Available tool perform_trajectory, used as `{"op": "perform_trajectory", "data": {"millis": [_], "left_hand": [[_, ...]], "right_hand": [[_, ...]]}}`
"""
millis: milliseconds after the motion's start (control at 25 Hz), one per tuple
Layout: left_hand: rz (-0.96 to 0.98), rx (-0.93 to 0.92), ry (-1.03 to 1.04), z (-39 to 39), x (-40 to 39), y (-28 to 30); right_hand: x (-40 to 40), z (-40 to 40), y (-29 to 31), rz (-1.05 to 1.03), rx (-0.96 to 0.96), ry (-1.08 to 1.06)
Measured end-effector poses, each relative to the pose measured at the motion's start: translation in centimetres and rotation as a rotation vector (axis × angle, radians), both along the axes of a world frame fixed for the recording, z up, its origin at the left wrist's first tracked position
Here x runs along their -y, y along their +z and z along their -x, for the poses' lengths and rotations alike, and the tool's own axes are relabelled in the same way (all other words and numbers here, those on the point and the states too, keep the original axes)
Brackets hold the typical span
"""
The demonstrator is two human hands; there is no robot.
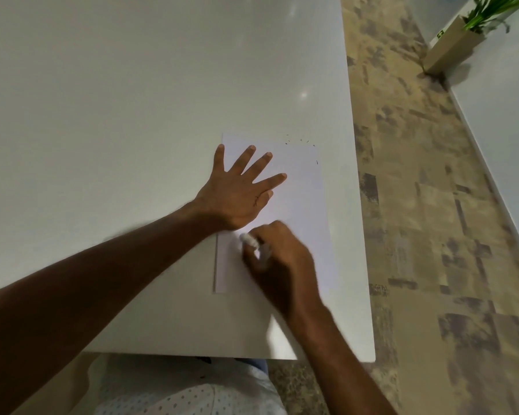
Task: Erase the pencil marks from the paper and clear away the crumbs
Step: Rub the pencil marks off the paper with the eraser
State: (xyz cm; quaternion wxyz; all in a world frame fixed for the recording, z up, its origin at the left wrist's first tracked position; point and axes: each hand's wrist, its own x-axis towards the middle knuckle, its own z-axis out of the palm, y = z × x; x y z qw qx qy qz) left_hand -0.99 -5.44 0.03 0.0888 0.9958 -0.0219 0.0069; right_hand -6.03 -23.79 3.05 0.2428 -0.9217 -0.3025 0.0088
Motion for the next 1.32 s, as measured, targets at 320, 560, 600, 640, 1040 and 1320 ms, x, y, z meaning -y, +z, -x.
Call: {"op": "perform_trajectory", "data": {"millis": [320,560,600,640,1040,1320], "left_hand": [[-0.012,-0.011,-0.001,-0.1,0.0,0.0],[-0.013,0.0,-0.01,-0.1,0.0,-0.1],[-0.008,-0.001,-0.007,-0.1,0.0,-0.1],[-0.009,0.004,-0.004,-0.1,0.0,0.0],[-0.029,0.015,0.01,-0.1,0.2,-0.2],[-0.035,-0.001,0.007,-0.1,0.2,0.1]], "right_hand": [[-0.5,-2.5,0.7,-0.042,0.036,-0.144],[2.2,-7.5,2.1,-0.084,0.022,-0.36],[2.3,-8.2,2.4,-0.096,0.041,-0.429],[1.9,-7.4,2.6,-0.092,0.028,-0.421],[2.6,-5.5,2.4,0.006,0.027,-0.361],[2.9,-6.7,2.5,0.003,0.014,-0.368]]}}
